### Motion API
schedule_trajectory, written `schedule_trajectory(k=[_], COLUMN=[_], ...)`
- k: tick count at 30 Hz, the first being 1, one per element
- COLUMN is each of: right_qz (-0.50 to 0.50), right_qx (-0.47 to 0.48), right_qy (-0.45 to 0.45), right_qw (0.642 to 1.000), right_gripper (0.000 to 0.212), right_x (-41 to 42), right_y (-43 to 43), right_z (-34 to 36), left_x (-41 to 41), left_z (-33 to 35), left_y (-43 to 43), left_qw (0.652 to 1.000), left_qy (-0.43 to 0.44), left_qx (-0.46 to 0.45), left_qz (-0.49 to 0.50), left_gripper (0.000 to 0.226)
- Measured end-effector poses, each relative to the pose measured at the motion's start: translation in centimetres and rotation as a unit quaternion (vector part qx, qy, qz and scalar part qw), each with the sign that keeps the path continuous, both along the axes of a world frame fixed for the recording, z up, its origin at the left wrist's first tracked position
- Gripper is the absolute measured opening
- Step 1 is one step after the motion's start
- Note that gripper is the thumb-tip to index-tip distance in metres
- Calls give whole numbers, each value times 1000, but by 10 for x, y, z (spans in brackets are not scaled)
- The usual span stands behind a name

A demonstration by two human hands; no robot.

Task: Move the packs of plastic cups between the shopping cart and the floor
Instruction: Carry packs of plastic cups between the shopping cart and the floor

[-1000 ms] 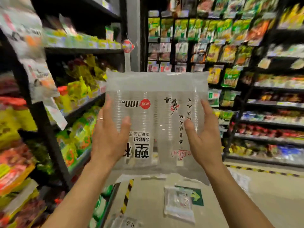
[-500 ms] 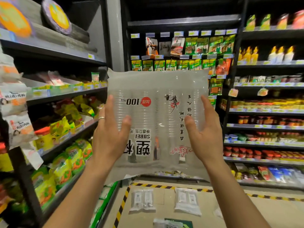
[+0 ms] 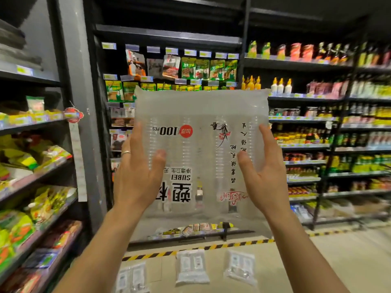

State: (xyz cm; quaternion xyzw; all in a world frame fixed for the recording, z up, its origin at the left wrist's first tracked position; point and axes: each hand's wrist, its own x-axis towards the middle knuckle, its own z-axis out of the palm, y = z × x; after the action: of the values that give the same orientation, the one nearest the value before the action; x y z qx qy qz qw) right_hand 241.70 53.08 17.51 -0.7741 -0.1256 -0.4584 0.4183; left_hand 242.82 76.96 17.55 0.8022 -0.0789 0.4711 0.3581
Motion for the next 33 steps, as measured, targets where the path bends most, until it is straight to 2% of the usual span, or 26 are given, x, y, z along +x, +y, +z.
schedule_trajectory(k=[8, 14, 18, 23, 33], right_qz=[-157, -293, -392, -517, -674], right_qx=[4, -3, 4, -2, 39], right_qy=[-2, -20, -9, 8, 19], right_qw=[988, 956, 920, 856, 737], right_gripper=[64, 65, 66, 66, 62], right_x=[-47, -115, -189, -303, -549], right_y=[-25, -37, -52, -67, -69], right_z=[-2, -11, -23, -33, -40], left_x=[24, 12, -22, -101, -321], left_z=[2, -1, -12, -27, -32], left_y=[-38, -80, -128, -193, -295], left_qw=[989, 958, 923, 865, 750], left_qy=[-3, -23, -5, 6, -2], left_qx=[22, 33, 32, 27, 45], left_qz=[-147, -285, -384, -501, -660], left_gripper=[72, 72, 73, 76, 70])
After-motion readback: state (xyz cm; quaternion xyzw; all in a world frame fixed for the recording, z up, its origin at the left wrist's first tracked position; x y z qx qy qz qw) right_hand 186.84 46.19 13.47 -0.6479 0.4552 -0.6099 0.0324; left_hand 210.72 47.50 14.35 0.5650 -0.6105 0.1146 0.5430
